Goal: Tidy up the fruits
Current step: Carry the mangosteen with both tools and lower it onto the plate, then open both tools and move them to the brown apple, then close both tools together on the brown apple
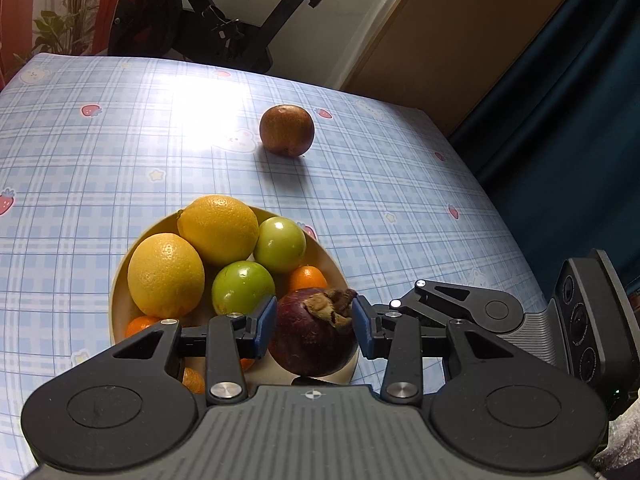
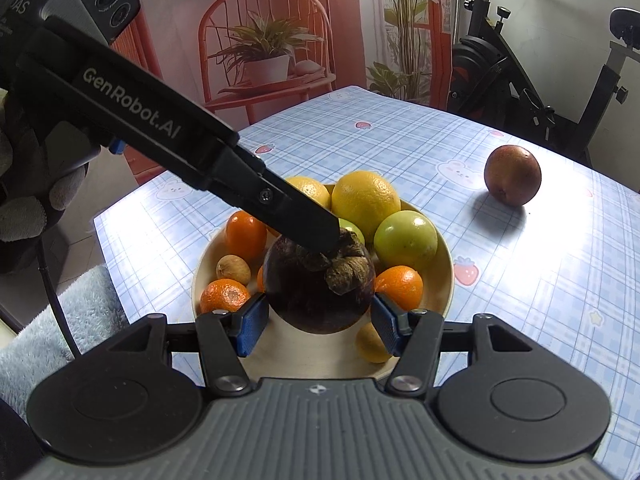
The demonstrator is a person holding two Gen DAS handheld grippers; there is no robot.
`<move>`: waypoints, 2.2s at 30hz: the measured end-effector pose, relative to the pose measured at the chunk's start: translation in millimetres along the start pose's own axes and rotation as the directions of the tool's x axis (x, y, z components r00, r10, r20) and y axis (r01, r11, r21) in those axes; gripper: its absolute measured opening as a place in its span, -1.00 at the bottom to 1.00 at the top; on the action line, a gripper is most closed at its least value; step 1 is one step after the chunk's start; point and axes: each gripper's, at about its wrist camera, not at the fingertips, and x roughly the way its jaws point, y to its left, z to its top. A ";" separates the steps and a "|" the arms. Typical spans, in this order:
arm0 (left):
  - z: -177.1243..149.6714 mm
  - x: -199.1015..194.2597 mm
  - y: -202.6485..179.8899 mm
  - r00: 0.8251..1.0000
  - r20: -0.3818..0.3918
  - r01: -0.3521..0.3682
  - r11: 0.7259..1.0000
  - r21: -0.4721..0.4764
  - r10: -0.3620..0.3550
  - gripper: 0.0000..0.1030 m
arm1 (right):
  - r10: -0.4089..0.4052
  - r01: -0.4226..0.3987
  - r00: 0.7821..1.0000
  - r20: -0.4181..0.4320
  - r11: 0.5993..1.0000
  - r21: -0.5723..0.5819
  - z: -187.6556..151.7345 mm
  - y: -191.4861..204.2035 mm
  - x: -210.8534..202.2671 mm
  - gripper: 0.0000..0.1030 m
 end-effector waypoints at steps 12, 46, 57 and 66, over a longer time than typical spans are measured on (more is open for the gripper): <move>-1.9 13.5 5.5 0.999 -0.031 -0.019 1.000 -0.010 0.019 -0.18 | -0.013 0.013 1.000 -0.022 1.000 0.003 -5.1 0.0 2.4 0.08; 94.4 13.0 -24.7 0.933 0.274 -0.246 0.969 0.008 0.235 -0.17 | -0.245 0.231 0.951 0.189 0.968 0.096 43.5 -113.3 -20.7 0.08; 151.2 54.9 -10.8 0.916 0.256 -0.312 0.949 -0.032 0.310 -0.17 | -0.237 0.231 0.963 0.129 0.971 0.063 72.5 -159.5 33.4 0.09; 166.9 105.3 13.9 0.957 0.137 -0.239 0.964 -0.119 0.255 -0.17 | -0.172 0.172 0.983 0.065 0.985 0.007 67.5 -173.3 71.3 0.10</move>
